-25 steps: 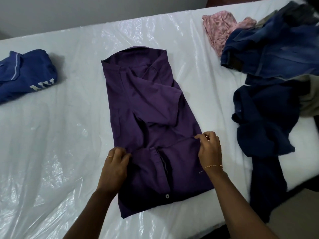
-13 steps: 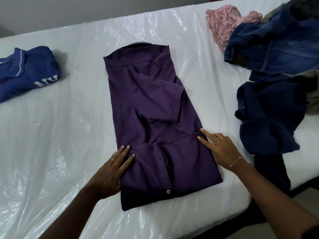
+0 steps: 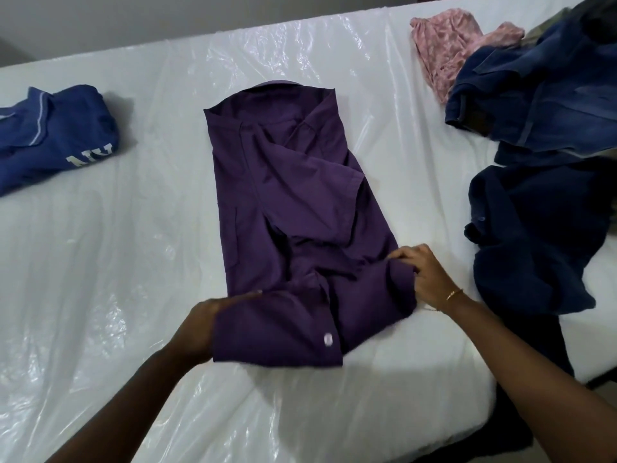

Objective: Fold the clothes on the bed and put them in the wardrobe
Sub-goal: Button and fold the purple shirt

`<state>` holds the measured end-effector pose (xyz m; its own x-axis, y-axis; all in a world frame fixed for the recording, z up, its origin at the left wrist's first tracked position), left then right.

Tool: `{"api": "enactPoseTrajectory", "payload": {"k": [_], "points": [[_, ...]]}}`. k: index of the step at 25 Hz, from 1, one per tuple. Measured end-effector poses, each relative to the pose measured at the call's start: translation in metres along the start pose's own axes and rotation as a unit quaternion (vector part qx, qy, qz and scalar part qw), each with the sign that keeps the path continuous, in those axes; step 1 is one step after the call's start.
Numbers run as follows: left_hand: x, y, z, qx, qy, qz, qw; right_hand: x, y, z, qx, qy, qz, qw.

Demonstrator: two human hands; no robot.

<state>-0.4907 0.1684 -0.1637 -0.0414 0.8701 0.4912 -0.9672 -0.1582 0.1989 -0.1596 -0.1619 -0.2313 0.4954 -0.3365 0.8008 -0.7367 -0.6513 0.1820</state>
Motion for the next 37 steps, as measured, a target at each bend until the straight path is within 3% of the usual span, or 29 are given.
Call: {"api": "enactPoseTrajectory", "payload": {"k": [2,4,6,8,12,14,18,19,22,25,27,31,35,37], "points": [[0.028,-0.022,-0.025,0.157,0.176,0.124,0.964,0.009,-0.028,0.005,-0.176,-0.127,-0.033,0.976],[0.033,-0.039,-0.028,0.307,0.22,0.139,0.915,0.008,-0.046,0.008,-0.296,-0.117,-0.034,0.947],[0.028,-0.044,-0.028,0.384,0.242,0.144,0.879,0.003,-0.061,0.007,-0.334,-0.053,-0.03,0.94],[0.025,-0.04,-0.026,0.404,0.251,0.18,0.861,-0.004,-0.065,0.006,-0.346,-0.013,-0.01,0.938],[0.018,-0.032,-0.011,0.338,0.106,0.257,0.899,-0.007,-0.056,0.006,-0.34,0.08,0.044,0.936],[0.019,-0.027,-0.014,0.308,0.069,0.297,0.901,-0.005,-0.052,-0.005,-0.305,0.121,0.085,0.941],[0.059,-0.023,-0.006,0.228,-0.074,0.399,0.885,0.024,-0.057,-0.021,-0.142,0.146,0.218,0.954],[0.065,-0.028,-0.003,0.187,-0.12,0.391,0.893,0.03,-0.064,-0.019,-0.089,0.158,0.233,0.955],[0.065,-0.047,-0.007,0.091,-0.262,0.273,0.921,0.03,-0.087,-0.02,0.065,0.234,0.173,0.954],[0.066,-0.062,0.0,0.0,-0.384,0.189,0.904,0.029,-0.101,-0.034,0.183,0.293,0.135,0.929],[0.06,-0.07,0.013,-0.073,-0.406,0.158,0.897,0.031,-0.108,-0.039,0.213,0.296,0.127,0.922],[0.063,-0.075,0.014,-0.079,-0.34,0.146,0.926,0.033,-0.115,-0.045,0.238,0.276,0.126,0.923],[0.068,-0.067,0.021,-0.136,-0.338,0.216,0.906,0.025,-0.122,-0.05,0.239,0.284,0.102,0.923],[0.06,-0.067,0.021,-0.124,-0.326,0.199,0.916,0.021,-0.126,-0.05,0.236,0.295,0.088,0.922]]}}
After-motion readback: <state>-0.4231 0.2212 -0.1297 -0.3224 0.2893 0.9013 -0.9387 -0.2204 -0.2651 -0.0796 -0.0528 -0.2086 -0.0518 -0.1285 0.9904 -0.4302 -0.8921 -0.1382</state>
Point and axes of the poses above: each hand's wrist, its own y-axis away from the middle knuckle, its own x-axis out of the back of the hand, z = x × y, the point moved 8 cm from there along -y, towards the middle knuckle, and after that the axes turned 5 degrees about -x, right-handed, at the moved point
